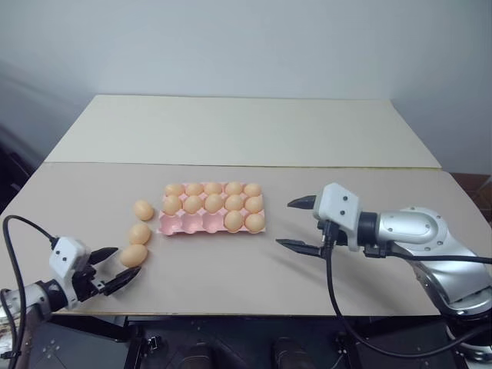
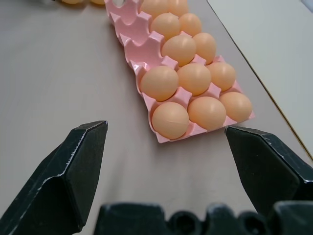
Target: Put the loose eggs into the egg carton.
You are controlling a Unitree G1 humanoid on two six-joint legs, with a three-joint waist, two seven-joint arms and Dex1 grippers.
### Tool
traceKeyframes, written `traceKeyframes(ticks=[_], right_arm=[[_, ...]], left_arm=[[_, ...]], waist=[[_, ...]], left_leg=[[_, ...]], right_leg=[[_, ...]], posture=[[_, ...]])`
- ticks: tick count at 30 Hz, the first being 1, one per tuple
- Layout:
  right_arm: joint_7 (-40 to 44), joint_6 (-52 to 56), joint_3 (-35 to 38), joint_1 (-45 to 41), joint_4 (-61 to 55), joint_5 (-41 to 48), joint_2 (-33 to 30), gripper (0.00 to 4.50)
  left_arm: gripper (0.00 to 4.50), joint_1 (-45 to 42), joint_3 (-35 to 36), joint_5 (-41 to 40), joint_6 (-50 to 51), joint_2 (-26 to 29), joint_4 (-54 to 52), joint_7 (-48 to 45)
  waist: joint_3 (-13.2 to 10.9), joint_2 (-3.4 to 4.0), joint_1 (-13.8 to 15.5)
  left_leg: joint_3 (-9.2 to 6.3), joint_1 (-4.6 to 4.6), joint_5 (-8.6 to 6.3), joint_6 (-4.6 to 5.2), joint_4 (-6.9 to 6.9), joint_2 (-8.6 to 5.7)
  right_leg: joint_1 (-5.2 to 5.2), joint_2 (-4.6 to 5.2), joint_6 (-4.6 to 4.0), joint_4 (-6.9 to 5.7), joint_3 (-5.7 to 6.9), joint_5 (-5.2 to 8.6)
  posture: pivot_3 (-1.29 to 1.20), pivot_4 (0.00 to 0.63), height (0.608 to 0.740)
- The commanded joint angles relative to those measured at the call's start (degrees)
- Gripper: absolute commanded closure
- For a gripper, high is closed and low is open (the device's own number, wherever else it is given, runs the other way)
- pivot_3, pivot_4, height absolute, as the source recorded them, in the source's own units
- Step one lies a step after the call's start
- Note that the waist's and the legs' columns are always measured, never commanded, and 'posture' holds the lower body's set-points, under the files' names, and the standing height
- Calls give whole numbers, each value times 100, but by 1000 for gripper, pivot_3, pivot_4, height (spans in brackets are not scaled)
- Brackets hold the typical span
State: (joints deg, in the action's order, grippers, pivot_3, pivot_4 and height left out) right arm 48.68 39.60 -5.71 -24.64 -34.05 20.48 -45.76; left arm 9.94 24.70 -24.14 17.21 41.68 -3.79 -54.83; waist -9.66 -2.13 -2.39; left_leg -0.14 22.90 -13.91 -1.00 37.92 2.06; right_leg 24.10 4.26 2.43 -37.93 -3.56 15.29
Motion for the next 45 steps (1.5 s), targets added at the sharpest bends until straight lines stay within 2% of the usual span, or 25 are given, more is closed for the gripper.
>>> traceKeyframes(ticks=[1, 8, 11, 17, 18, 29, 36, 41, 45], right_arm=[[-56, -41, 199, -133, -100, 6, -68, 40], [-61, -83, 179, -162, -56, -14, -88, 40], [-80, -114, 156, -189, 12, -43, -72, 0], [-82, -197, 101, -247, 116, -95, -26, 0], [-80, -204, 100, -250, 122, -98, -20, 0], [-124, -237, 94, -199, 123, -162, 39, 0], [-203, -240, 114, -133, 85, -176, 66, 0], [-243, -213, 141, -105, 30, -183, 82, 0], [-327, -175, 173, -138, -29, -192, 108, 0]], left_arm=[[0, -13, -20, -3, -130, -47, -213, 122], [0, -49, -127, 56, -117, -148, -207, 406], [624, -103, -150, 74, -245, -179, -87, 408], [2561, -147, -243, 92, -277, -232, -59, 452], [2758, -98, -274, 130, -245, -182, -82, 425], [2758, 177, -36, 49, -207, 137, 14, 184], [2758, 413, 449, -712, -136, 348, -271, -618], [2758, 145, 526, -1264, 199, 426, -661, -717], [2758, -361, 226, -1342, 308, 514, -739, -815]], waist=[[0, 0, -5], [0, 0, -2], [0, 0, 0], [0, 0, 3], [0, 0, 2], [0, 1, -18], [0, 1, -8], [0, 1, 34], [0, 1, 31]], left_leg=[[0, 0, 0, 0, 0, 0], [0, -2, 0, 0, 1, -1], [0, -1, 0, 0, 1, 0], [0, -2, 0, 0, 1, -2], [0, -2, 0, 0, 1, -1], [2, -6, 0, 0, 1, -1], [2, -2, 0, 0, 1, 0], [1, -4, 0, 0, 2, -1], [1, -2, 0, 0, 3, -1]], right_leg=[[0, 1, 0, 0, 0, 0], [-1, 0, 0, -2, -1, 0], [-1, 0, 0, -1, -1, 0], [-2, 1, 0, -1, -1, 0], [-2, 1, 0, -2, -1, 0], [-2, -1, 0, -3, -5, 0], [2, 0, 0, -1, -4, 0], [-3, 1, 0, -3, -2, 0], [-3, -1, 0, -2, -2, 0]], posture=[[0, 150, 740], [0, 150, 740], [0, 150, 740], [0, 150, 740], [0, 150, 740], [0, 150, 740], [0, 150, 740], [0, 150, 740], [0, 150, 740]])
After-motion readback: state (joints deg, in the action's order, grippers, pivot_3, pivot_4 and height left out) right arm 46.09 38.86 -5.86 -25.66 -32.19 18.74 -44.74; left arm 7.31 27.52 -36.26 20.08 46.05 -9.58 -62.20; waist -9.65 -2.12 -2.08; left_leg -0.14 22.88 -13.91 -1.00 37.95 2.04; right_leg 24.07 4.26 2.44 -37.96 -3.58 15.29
